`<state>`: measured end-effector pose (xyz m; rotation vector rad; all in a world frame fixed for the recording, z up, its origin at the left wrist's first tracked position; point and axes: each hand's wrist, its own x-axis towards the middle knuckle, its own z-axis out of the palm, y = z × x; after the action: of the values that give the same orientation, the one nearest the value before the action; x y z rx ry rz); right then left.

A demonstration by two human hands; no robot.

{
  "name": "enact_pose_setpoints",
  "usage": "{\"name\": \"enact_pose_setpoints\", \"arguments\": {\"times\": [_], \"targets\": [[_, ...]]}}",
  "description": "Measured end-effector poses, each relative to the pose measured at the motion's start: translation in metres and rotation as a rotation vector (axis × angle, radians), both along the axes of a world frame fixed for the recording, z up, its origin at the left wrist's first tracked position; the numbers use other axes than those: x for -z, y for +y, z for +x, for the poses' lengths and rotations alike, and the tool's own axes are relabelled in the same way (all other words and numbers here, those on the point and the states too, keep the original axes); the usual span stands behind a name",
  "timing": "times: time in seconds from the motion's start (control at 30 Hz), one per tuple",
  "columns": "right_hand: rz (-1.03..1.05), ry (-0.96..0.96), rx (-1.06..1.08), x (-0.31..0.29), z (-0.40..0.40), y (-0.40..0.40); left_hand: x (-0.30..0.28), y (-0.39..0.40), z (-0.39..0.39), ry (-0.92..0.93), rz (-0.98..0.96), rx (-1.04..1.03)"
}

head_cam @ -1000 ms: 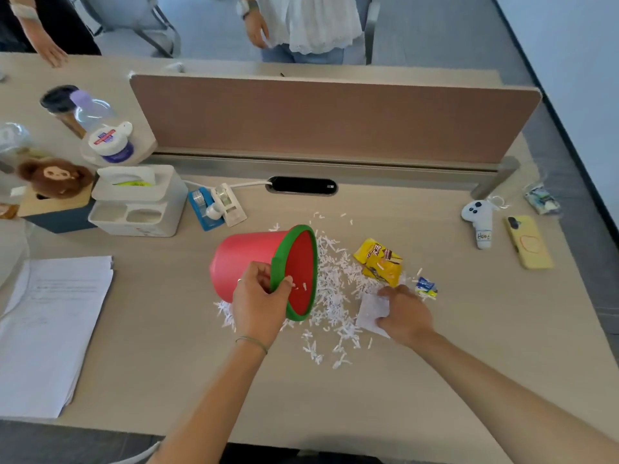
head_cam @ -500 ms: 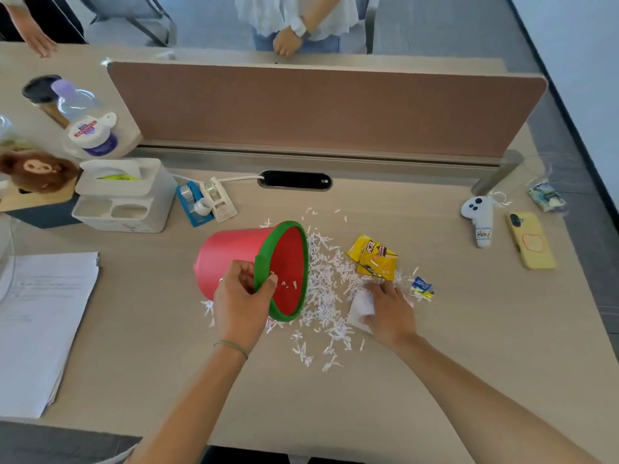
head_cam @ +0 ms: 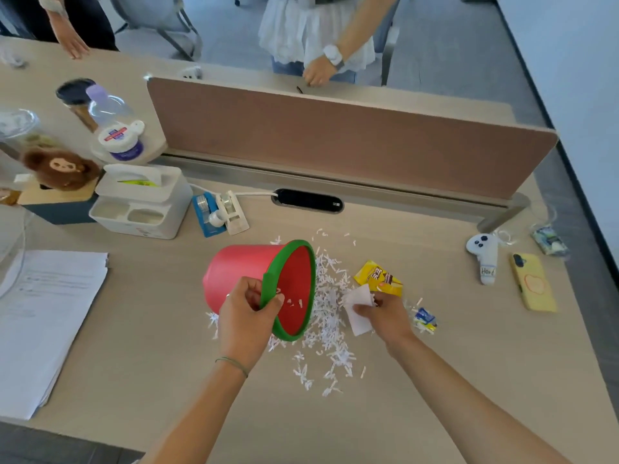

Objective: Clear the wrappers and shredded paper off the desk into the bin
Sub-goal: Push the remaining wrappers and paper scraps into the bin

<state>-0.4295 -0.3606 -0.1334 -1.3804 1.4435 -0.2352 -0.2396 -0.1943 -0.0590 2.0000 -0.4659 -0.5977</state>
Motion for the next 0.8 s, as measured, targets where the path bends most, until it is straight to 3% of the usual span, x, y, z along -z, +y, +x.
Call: {"name": "enact_pose_setpoints", "arguments": {"times": [0.2, 0.47, 0.57, 0.63, 0.73, 0.8], "targets": [[0.123, -0.224, -0.021, -0.051, 0.071, 0.013, -0.002, 0.001, 0.012, 0.076, -0.027, -0.021], [0.099, -0.141, -0.21, -0.06, 0.148, 0.038, -0.001, 0.001, 0.022, 0.151, -0.101, -0.132], [0.197, -0.149, -0.364, -0.061, 0.152, 0.039, -0.003, 0.0, 0.024, 0.143, -0.104, -0.139], [0.319, -0.251, -0.419, -0.059, 0.148, 0.034, -0.002, -0.002, 0.025, 0.132, -0.102, -0.137], [0.446, -0.366, -0.341, -0.059, 0.134, 0.021, -0.002, -0.007, 0.024, 0.135, -0.103, -0.142], [0.385, -0.366, -0.234, -0.066, 0.118, 0.005, -0.001, -0.011, 0.021, 0.138, -0.091, -0.141]]}}
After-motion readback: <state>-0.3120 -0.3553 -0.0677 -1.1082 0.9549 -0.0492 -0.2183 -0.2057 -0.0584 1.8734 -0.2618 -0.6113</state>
